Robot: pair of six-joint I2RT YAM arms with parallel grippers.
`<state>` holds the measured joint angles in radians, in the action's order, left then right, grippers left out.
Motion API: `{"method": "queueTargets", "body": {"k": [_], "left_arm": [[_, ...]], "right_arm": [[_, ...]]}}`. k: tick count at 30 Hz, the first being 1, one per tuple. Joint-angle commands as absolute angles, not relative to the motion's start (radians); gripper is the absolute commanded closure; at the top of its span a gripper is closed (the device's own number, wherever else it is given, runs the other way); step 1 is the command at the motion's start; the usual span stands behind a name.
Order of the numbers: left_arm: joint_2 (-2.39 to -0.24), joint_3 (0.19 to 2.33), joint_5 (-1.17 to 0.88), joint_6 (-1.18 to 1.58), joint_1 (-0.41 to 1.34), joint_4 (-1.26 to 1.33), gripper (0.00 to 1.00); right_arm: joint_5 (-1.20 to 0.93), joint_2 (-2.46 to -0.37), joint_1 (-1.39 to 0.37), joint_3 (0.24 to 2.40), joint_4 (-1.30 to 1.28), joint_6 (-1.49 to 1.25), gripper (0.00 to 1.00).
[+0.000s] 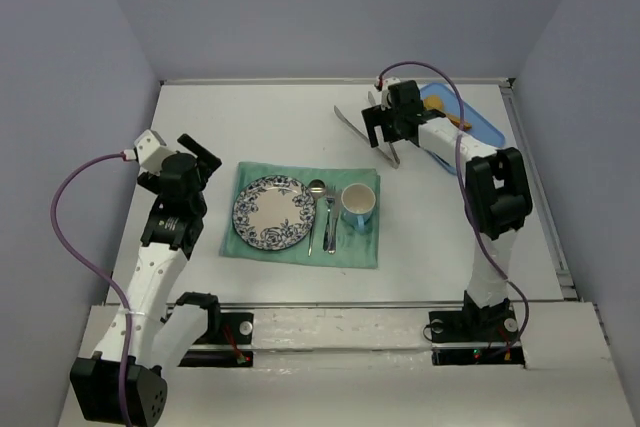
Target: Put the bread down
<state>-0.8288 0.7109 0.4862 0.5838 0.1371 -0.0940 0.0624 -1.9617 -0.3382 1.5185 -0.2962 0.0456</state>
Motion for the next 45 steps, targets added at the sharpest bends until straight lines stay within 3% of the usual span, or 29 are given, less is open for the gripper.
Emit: {"method": "queueTargets", "body": {"k": [1, 16, 20, 23, 24, 26, 30, 39, 44, 45], "left_arm": [[-0.819, 0.701, 0.537, 0.569, 0.135, -0.051, 0.01], [-0.838, 0.709, 0.529, 0.551, 0.135, -0.049, 0.01], [-0.838, 0.707, 0.537, 0.549, 0.135, -0.046, 0.01], [-0.836, 0.709, 0.549, 0.549, 0.135, -0.049, 0.01], [-0.836, 0.713, 0.552, 0.549, 0.135, -0.055, 0.01], [-0.831, 0.712, 0.555, 0.552, 0.135, -0.055, 0.01], [-0.822, 0.709, 0.558, 0.555, 0.135, -0.055, 0.01], [-0.799, 0.696, 0.534, 0.563, 0.135, -0.051, 0.01], [-0.788, 0.689, 0.517, 0.568, 0.135, -0.046, 0.01], [-0.790, 0.689, 0.514, 0.568, 0.135, -0.043, 0.01]], "right_arm": [[0.160, -2.104, -0.330, 1.701, -0.394, 0.218, 0.00], [0.051, -2.411, -0.299, 2.054, -0.590, 0.141, 0.01], [0.012, -2.436, -0.299, 2.072, -0.621, 0.150, 0.13], [-0.031, -2.412, -0.299, 2.060, -0.637, 0.140, 0.42], [-0.060, -2.392, -0.299, 2.040, -0.646, 0.137, 0.58], [-0.098, -2.312, -0.299, 2.019, -0.640, 0.129, 0.69], [-0.172, -2.156, -0.299, 1.987, -0.632, 0.097, 0.76], [-0.006, -1.761, -0.299, 1.675, -0.529, -0.165, 0.77], [0.058, -1.539, -0.227, 1.455, -0.529, -0.252, 0.74], [0.078, -1.514, -0.215, 1.393, -0.531, -0.258, 0.69]]}}
